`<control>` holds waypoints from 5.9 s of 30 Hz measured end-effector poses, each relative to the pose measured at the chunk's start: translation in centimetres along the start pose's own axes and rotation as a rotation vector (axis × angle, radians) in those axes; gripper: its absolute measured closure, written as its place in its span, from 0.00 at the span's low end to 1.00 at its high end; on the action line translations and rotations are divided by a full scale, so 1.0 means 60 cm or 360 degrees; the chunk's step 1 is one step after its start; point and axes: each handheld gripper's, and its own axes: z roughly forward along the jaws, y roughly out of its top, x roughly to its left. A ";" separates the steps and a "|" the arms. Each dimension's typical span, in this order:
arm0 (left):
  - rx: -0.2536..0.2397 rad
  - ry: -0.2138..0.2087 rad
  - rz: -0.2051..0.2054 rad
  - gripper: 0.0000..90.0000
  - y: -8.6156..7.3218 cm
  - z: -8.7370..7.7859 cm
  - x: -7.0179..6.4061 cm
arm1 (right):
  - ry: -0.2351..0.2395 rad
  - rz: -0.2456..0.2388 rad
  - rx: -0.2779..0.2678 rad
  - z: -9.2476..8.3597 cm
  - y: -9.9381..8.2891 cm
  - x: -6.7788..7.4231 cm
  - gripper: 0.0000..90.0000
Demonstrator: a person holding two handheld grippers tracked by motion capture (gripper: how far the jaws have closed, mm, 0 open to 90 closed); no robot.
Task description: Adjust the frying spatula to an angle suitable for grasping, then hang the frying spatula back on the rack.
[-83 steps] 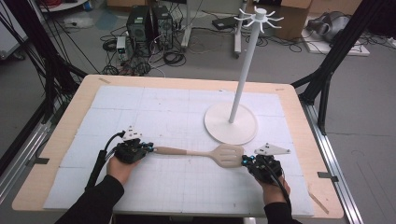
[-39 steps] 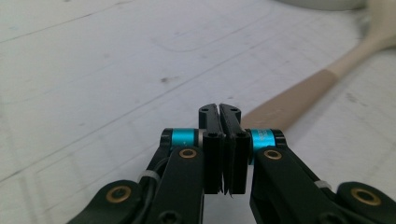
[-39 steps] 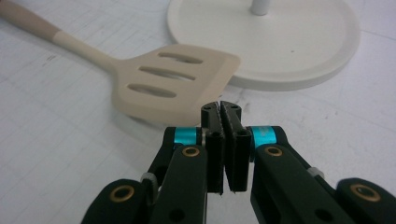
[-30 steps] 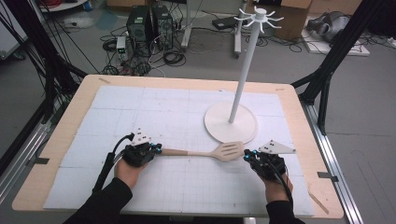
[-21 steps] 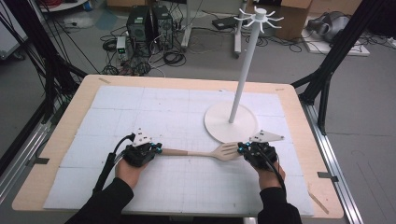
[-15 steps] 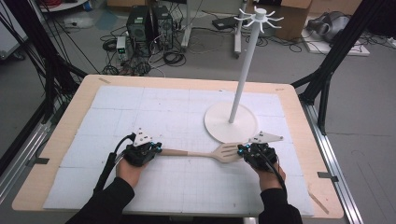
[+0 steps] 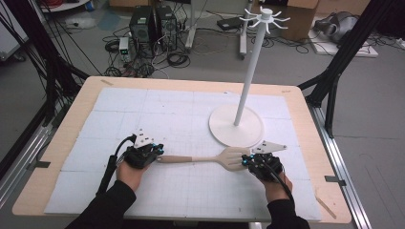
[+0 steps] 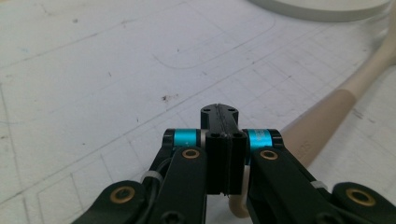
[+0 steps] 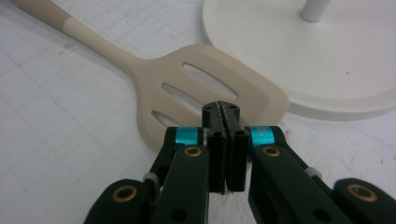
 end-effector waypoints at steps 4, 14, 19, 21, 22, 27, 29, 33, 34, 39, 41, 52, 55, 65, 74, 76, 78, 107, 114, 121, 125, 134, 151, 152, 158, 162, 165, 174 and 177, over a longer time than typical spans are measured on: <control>-0.0048 -0.0084 0.0026 0.99 0.005 -0.025 -0.012 | -0.0006 -0.0005 0.0009 0.000 0.002 0.001 0.99; 0.0058 -0.0184 0.0117 0.99 -0.005 -0.026 -0.047 | -0.0012 0.0000 0.0023 0.002 0.002 0.000 0.99; 0.0078 -0.0143 0.0096 0.99 -0.007 -0.012 -0.042 | -0.0009 0.0007 0.0030 0.004 0.002 -0.001 0.99; 0.0093 -0.0134 0.0091 0.99 -0.008 -0.008 -0.043 | -0.0001 0.0018 0.0022 0.002 0.002 -0.002 0.99; 0.0098 -0.0128 0.0089 0.99 -0.008 -0.008 -0.043 | 0.0000 0.0013 0.0019 0.001 0.003 -0.002 0.99; 0.0081 -0.0072 0.0084 0.99 -0.006 0.003 -0.040 | 0.0005 0.0013 0.0022 -0.002 0.007 0.001 0.99; 0.0090 -0.0042 0.0094 0.99 -0.005 0.011 -0.038 | 0.0006 0.0009 0.0014 -0.005 0.009 0.003 0.99; 0.0074 -0.0020 0.0083 0.99 0.000 0.021 -0.033 | 0.0003 0.0002 0.0023 -0.009 0.013 0.007 0.99; 0.0073 -0.0015 0.0076 0.99 0.001 0.023 -0.033 | 0.0006 0.0009 0.0026 -0.010 0.013 0.007 0.99; 0.0069 0.0021 0.0086 0.99 0.007 0.032 -0.030 | 0.0021 0.0030 0.0033 -0.015 0.009 0.012 0.99; 0.0082 0.0042 0.0108 0.99 0.013 0.039 -0.029 | 0.0029 0.0028 0.0035 -0.017 0.008 0.016 0.99; 0.0077 0.0082 0.0065 0.99 0.036 0.075 -0.016 | 0.0081 0.0045 0.0039 -0.030 -0.001 0.037 0.99; 0.0043 0.0097 0.0046 0.99 0.035 0.081 -0.016 | 0.0104 0.0055 0.0038 -0.031 -0.002 0.039 0.99; -0.0130 0.0042 -0.0096 0.88 0.046 0.053 -0.002 | 0.0143 0.0119 -0.0131 -0.051 -0.002 0.037 0.90; -0.0420 -0.0096 -0.0149 0.68 0.032 -0.045 0.013 | -0.0049 0.0199 -0.0426 -0.106 -0.027 -0.001 0.41; -0.0461 -0.0130 -0.0164 0.62 0.023 -0.066 0.020 | -0.0083 0.0198 -0.0450 -0.113 -0.032 -0.006 0.35; -0.0476 -0.0165 -0.0170 0.56 0.014 -0.083 0.025 | -0.0111 0.0210 -0.0479 -0.119 -0.038 -0.011 0.30; -0.0528 -0.0112 -0.0208 0.23 -0.038 -0.136 0.062 | -0.0001 0.0174 -0.0521 -0.107 -0.034 -0.002 0.17; -0.0526 -0.0102 -0.0245 0.23 -0.041 -0.136 0.069 | 0.0068 0.0105 -0.0483 -0.079 0.000 0.013 0.18; -0.0506 -0.0091 -0.0250 0.24 -0.043 -0.137 0.071 | 0.0172 -0.0009 -0.0450 -0.039 0.059 0.037 0.18; -0.0497 -0.0102 -0.0241 0.24 -0.042 -0.137 0.068 | 0.0239 -0.0120 -0.0358 -0.002 0.096 0.052 0.24; -0.0475 -0.0112 -0.0237 0.25 -0.042 -0.132 0.068 | 0.0325 -0.0244 0.0002 0.084 0.135 0.072 0.27; -0.0462 -0.0117 -0.0255 0.26 -0.041 -0.130 0.071 | 0.0450 -0.0504 0.0467 0.173 0.147 0.092 0.64; -0.0461 -0.0118 -0.0253 0.26 -0.042 -0.130 0.071 | 0.0457 -0.0494 0.0463 0.173 0.147 0.090 0.66; -0.0449 -0.0119 -0.0253 0.26 -0.042 -0.129 0.070 | 0.0495 -0.0471 0.0477 0.171 0.146 0.082 0.84; -0.0445 -0.0123 -0.0261 0.27 -0.042 -0.128 0.069 | 0.0523 -0.0467 0.0463 0.171 0.144 0.079 0.86; -0.0443 -0.0122 -0.0261 0.27 -0.042 -0.127 0.069 | 0.0526 -0.0480 0.0458 0.171 0.143 0.079 0.87; -0.0439 -0.0124 -0.0264 0.28 -0.042 -0.127 0.070 | 0.0500 -0.0425 0.0465 0.167 0.143 0.082 0.87; -0.0441 -0.0128 -0.0267 0.28 -0.042 -0.127 0.069 | 0.0516 -0.0417 0.0438 0.159 0.143 0.085 0.87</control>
